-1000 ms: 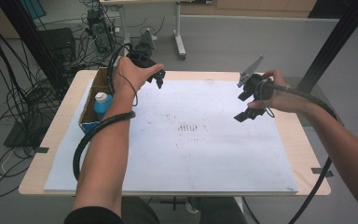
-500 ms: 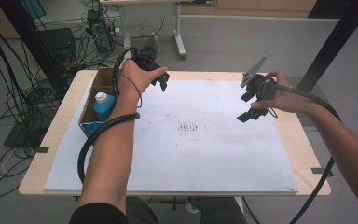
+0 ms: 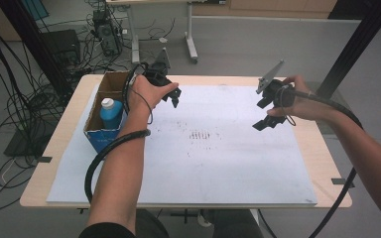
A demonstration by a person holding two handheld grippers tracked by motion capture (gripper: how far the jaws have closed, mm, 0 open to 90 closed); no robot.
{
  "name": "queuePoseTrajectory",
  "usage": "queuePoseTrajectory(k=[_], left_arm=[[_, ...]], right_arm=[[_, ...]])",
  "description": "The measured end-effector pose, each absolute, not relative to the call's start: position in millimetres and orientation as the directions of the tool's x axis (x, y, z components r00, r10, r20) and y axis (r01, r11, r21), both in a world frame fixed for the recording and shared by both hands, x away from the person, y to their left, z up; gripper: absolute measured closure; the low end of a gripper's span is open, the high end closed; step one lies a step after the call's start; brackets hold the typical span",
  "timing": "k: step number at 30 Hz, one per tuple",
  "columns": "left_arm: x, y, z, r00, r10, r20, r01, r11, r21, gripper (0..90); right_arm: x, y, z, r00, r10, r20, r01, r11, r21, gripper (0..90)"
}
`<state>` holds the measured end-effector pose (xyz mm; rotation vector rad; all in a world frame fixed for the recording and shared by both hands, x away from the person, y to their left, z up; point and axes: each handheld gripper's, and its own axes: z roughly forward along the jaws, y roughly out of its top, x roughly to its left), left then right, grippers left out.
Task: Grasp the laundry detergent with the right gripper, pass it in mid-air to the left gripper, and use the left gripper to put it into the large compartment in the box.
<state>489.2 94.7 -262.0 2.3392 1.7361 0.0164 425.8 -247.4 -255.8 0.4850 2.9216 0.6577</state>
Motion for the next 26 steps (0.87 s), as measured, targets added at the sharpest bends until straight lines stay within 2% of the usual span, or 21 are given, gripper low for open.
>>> queuePoseTrajectory(k=[12,26], left_arm=[[484,96,-274,0.301,0.944,-0.133,0.946,-0.278,0.168,12.4],[483,98,-265,0.308,0.943,-0.127,0.94,-0.281,0.191,12.3]], right_arm=[[424,-244,-254,-0.945,0.325,-0.039,0.278,0.859,0.429,11.5],[424,-241,-253,-0.947,0.318,-0.041,0.271,0.864,0.425,11.5]])
